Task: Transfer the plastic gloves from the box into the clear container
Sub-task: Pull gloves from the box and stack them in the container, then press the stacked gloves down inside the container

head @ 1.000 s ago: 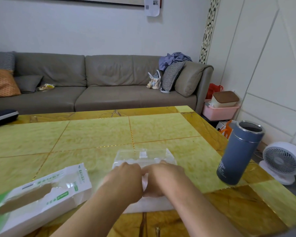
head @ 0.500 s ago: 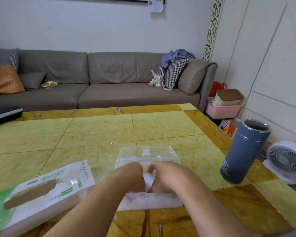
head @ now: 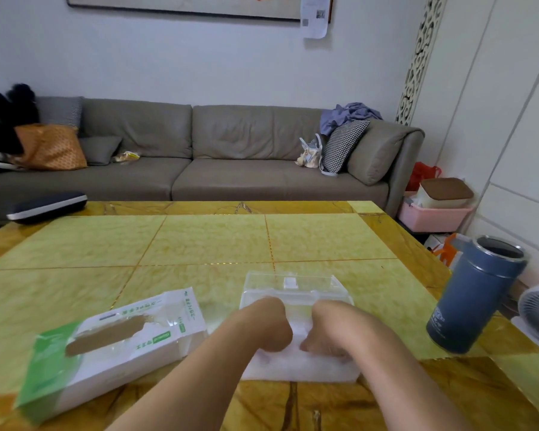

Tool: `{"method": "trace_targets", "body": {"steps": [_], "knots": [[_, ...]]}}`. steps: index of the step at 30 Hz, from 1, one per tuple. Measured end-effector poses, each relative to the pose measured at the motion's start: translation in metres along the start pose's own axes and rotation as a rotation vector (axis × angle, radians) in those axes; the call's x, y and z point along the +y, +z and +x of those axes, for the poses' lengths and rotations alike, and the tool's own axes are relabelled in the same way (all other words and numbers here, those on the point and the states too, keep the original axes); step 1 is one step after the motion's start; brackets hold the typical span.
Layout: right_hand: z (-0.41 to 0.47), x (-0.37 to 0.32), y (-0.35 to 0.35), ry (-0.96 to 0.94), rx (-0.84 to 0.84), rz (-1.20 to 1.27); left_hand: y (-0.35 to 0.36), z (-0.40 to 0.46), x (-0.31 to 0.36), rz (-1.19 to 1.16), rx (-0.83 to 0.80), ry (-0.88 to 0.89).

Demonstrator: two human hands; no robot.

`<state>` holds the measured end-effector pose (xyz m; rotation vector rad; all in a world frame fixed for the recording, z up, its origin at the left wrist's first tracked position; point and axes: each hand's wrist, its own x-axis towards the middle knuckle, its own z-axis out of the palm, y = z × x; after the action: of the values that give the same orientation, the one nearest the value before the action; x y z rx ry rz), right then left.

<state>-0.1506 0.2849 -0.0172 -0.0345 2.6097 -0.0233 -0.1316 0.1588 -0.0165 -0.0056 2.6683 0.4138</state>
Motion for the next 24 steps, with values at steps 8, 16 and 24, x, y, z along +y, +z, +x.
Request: {"method": "trace_targets", "body": {"steps": [8, 16, 24], "knots": [[-0.029, 0.005, 0.007, -0.029, 0.285, 0.071, -0.003, -0.049, -0.010, -0.067, 0.225, 0.143], [-0.049, -0.050, 0.014, -0.239, 0.917, 0.075, -0.009, -0.077, -0.158, 0.076, 0.543, -0.191], [-0.024, -0.163, 0.086, -0.823, 0.436, 0.074, 0.008, -0.072, -0.223, 0.310, 0.069, -0.065]]}}
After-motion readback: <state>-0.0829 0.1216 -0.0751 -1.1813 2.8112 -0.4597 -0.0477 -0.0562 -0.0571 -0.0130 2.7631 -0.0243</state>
